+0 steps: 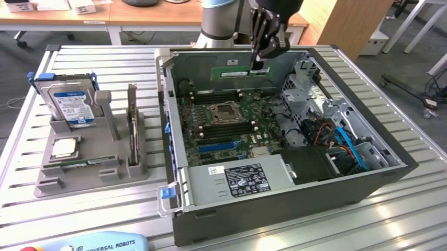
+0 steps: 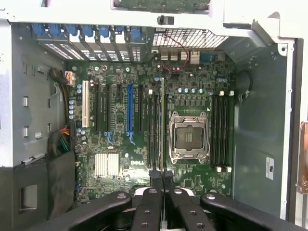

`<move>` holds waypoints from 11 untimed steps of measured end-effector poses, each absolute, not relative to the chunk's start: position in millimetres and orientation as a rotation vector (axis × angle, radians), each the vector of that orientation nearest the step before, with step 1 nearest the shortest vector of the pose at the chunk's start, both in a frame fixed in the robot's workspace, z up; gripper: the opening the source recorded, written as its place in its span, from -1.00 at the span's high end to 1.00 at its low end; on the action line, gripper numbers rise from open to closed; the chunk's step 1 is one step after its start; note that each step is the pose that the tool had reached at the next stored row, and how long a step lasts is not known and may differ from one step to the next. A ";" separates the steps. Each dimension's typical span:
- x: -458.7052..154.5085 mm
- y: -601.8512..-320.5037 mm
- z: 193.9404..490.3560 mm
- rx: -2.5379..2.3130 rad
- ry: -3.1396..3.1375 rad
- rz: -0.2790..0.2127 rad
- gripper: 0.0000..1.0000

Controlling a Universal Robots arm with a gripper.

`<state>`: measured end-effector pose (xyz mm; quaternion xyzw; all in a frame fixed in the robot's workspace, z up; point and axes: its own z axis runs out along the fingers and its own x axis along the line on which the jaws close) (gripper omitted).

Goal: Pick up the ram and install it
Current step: 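Pick up the ram and move it above insertion slot, then insert the ram into the slot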

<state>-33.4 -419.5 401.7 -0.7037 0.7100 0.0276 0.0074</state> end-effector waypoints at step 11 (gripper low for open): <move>-33.4 -419.5 396.3 -2.190 2.230 0.086 0.76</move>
